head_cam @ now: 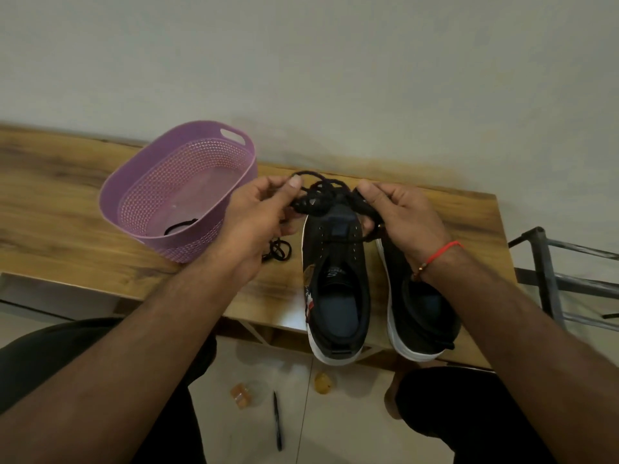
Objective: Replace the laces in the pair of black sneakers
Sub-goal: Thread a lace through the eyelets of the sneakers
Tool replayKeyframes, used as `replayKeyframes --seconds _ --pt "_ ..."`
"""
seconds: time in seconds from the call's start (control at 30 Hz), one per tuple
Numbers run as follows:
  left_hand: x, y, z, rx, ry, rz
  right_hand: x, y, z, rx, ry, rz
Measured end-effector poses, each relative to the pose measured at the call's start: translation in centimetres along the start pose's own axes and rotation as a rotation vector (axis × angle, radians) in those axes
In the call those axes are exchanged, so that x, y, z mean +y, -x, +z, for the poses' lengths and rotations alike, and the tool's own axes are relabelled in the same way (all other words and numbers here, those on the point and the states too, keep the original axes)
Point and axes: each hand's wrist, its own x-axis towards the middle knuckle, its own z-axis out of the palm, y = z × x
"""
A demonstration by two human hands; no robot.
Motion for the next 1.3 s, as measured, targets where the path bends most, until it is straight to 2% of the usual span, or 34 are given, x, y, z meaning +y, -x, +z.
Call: replayKeyframes --seconds 0.13,0.2,0.3,0.4,0.47,0.53,0.6,0.63,0.7,0.73,0.77,0.8,0.87,0.93,1.03,1.13,1.17,1.23,1.27,1.3 --pt "0.6 -0.2 -0.2 0.051 0.440 -0.087 -1.0 -0.4 -0.5 0.148 -0.476 0.138" --pt "0.4 -0.3 -0.3 0.119 0.566 -0.093 -1.4 -0.7 -1.1 0.177 -0.699 0.113" --pt "0.5 -0.5 -0.4 0.207 0.596 -0.078 -1.2 -1.3 -2.0 0.233 -0.834 0.041" --pt "1.0 -0.3 -0.3 0.204 0.646 -0.054 -0.9 -1.5 -2.2 0.298 -0.863 0.097" --pt "1.5 -0.1 -0.5 0.120 0.688 -0.022 -0.8 -1.6 -2.0 0.318 -0.829 0.192" --pt "1.8 0.0 -0.5 0.024 0.633 0.029 -0.6 -1.5 -1.5 0.350 -0.743 0.281" --pt "1.7 0.2 0.1 -0.074 0.525 0.092 -0.5 -0.9 -1.3 0.342 -0.432 0.246" --pt "1.7 0.3 0.5 -0.124 0.445 0.121 -0.6 -0.5 -1.1 0.292 -0.207 0.139" --pt "1.4 0.8 1.4 -0.227 0.221 0.183 -0.9 0.2 -0.3 0.012 0.133 -0.110" --pt "1.2 1.1 1.7 -0.266 0.100 0.222 -1.0 0.5 0.4 -0.144 0.198 -0.184" --pt "1.1 1.3 1.9 -0.275 -0.006 0.265 -0.9 0.6 1.0 -0.227 0.206 -0.200" --pt "1.1 1.4 1.9 -0.250 -0.093 0.306 -1.0 0.6 1.4 -0.210 0.193 -0.174" --pt "1.1 1.2 1.5 -0.131 -0.202 0.348 -1.2 0.2 1.4 -0.053 0.091 -0.089" --pt "1.3 0.6 0.5 -0.023 -0.260 0.337 -1.2 -0.2 0.5 0.048 -0.174 0.055" --pt "1.3 0.0 -1.0 -0.013 -0.433 0.307 -2.0 -1.1 -1.5 0.163 -0.610 0.203" --pt "1.3 -0.3 -1.6 -0.021 -0.555 0.300 -1.9 -1.9 -3.3 0.432 -0.800 0.170" --pt "1.3 -0.4 -1.7 -0.007 -0.566 0.311 -1.6 -2.0 -3.6 0.510 -0.752 0.131" --pt "1.5 -0.3 -1.6 -0.017 -0.534 0.339 -1.0 -1.9 -3.6 0.537 -0.390 -0.013" --pt "1.6 -0.1 -1.4 -0.065 -0.497 0.356 -1.0 -1.5 -3.2 0.451 -0.142 -0.127" --pt "1.6 0.3 -0.9 -0.136 -0.460 0.378 -1.0 -1.0 -2.4 0.274 0.083 -0.228"
